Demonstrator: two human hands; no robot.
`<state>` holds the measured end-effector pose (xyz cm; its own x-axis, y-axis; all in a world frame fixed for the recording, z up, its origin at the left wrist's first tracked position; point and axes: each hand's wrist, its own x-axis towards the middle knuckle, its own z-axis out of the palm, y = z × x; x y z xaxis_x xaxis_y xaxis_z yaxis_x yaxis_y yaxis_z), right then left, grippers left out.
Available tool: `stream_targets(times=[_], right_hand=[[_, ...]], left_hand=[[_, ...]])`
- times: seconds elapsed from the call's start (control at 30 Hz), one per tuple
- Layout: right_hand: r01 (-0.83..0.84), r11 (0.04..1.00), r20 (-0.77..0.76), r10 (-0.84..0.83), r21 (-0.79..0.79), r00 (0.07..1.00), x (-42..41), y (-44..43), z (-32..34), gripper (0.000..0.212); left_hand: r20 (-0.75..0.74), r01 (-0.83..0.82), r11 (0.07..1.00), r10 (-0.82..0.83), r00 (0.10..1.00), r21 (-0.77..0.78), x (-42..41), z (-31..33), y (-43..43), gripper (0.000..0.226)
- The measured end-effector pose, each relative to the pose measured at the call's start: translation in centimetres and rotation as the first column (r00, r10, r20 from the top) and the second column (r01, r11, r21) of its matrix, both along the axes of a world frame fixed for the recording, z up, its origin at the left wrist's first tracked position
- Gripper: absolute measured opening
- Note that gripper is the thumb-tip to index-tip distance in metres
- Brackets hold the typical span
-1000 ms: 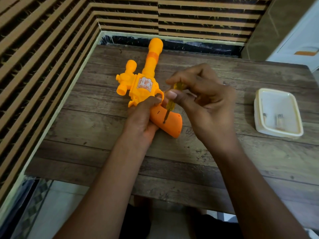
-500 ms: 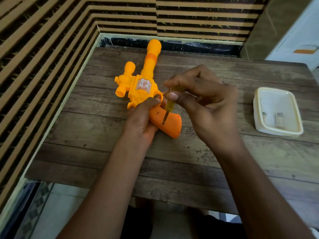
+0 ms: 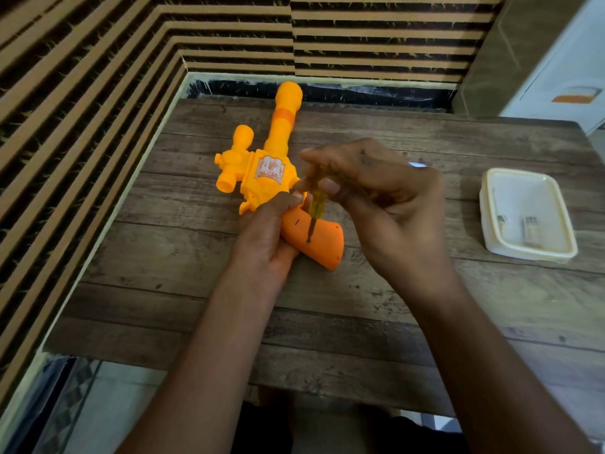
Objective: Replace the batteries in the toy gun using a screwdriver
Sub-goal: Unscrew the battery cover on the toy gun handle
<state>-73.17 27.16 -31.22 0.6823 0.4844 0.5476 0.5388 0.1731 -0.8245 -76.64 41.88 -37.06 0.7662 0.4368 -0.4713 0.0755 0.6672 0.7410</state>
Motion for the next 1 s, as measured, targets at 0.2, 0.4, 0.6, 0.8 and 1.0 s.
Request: stream_targets(times=[0.2, 0.4, 0.6, 0.8, 1.0], right_hand=[[0.036, 0.999, -0.044, -0.036, 0.000, 0.998, -0.32, 0.15, 0.00, 0.018], [0.073, 0.997, -0.032, -0.072, 0.023, 0.997, 0.02, 0.03, -0.10, 0.029], [0.017, 1.000, -0.048, -0.016, 0.020, 0.999, -0.63, 0.30, 0.07, 0.021], [0.060, 0.998, -0.025, -0.060, 0.008, 0.998, 0.01, 0.08, 0.35, 0.018], [0.016, 1.000, -0.076, -0.016, 0.009, 0.997, -0.14, -0.06, 0.25, 0.020]], left_hand=[[0.091, 0.025, 1.000, -0.025, 0.996, 0.007, -0.44, 0.15, -0.32, 0.063], [-0.005, -0.034, 0.999, 0.034, 0.999, 0.000, -0.20, 0.05, -0.29, 0.024], [0.054, 0.022, 0.999, -0.024, 0.998, 0.045, -0.67, 0.44, -0.57, 0.059], [0.007, -0.036, 0.999, 0.036, 0.999, -0.006, -0.61, 0.71, -0.83, 0.031], [-0.015, -0.013, 1.000, 0.013, 1.000, -0.020, -0.63, 0.50, -0.37, 0.030]])
